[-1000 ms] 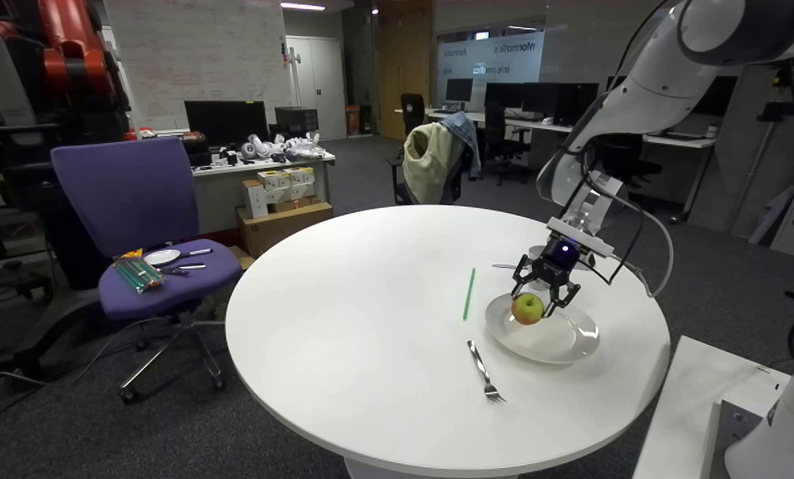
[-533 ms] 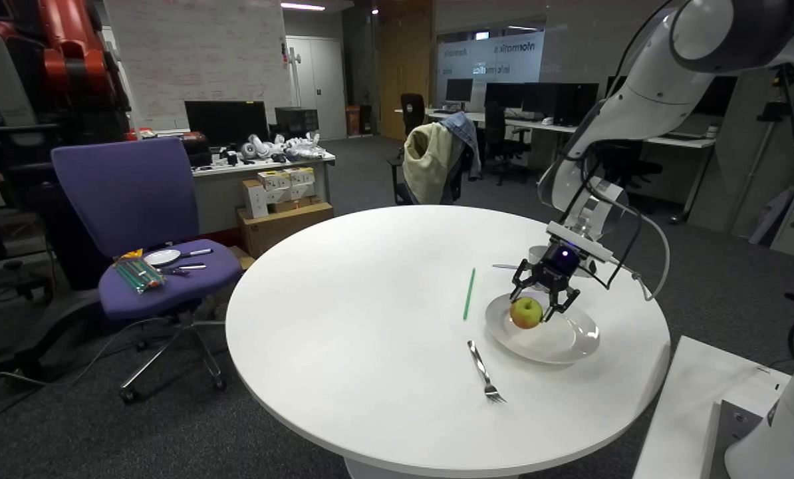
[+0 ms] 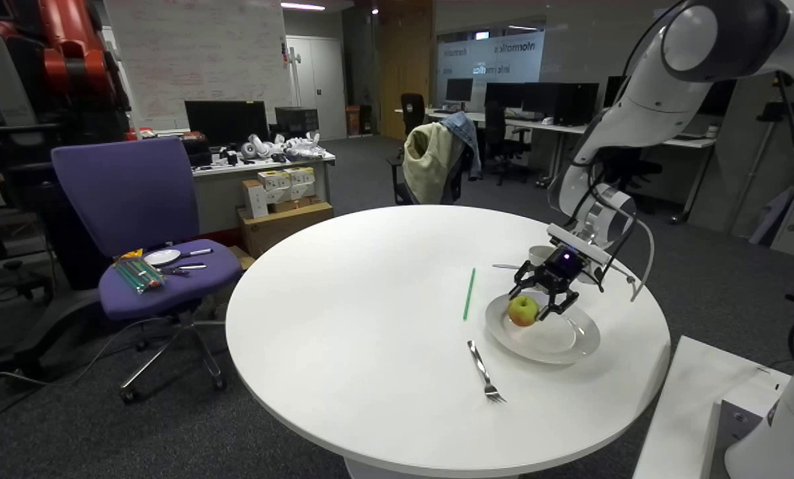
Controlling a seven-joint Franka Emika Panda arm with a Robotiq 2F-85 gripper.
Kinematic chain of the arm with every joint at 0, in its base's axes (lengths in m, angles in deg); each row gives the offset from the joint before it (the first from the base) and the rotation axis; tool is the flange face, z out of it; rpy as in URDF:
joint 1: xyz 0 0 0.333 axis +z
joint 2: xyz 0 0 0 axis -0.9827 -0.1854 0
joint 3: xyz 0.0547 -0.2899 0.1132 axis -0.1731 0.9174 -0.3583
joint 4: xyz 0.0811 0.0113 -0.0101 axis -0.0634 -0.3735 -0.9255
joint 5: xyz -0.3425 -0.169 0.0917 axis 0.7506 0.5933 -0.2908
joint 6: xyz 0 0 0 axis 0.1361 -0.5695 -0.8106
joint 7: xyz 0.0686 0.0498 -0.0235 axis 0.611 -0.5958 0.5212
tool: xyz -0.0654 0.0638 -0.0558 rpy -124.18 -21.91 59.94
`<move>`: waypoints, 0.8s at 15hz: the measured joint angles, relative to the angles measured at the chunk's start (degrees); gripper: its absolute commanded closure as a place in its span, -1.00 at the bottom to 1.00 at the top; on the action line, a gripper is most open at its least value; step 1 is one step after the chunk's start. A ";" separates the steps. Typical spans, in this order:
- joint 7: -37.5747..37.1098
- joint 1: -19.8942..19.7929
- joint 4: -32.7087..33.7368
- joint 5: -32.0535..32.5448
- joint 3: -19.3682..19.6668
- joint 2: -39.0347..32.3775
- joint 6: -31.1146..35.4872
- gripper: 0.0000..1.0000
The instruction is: Put the objects on the table on the plate
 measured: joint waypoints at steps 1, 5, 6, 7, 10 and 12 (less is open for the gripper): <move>-0.25 -0.19 -0.03 -2.36 0.50 -0.01 0.08 0.05; -1.53 -0.84 -0.51 -11.87 2.33 -0.01 0.55 0.05; -1.89 -0.91 -0.66 -13.87 2.58 -0.01 0.67 0.05; -2.19 -0.91 -0.82 -15.47 2.76 -0.01 0.68 0.05; -2.74 -0.81 -1.21 -17.66 2.76 -0.01 0.64 0.05; -2.74 -0.45 -1.64 -17.62 2.62 -0.01 0.57 0.05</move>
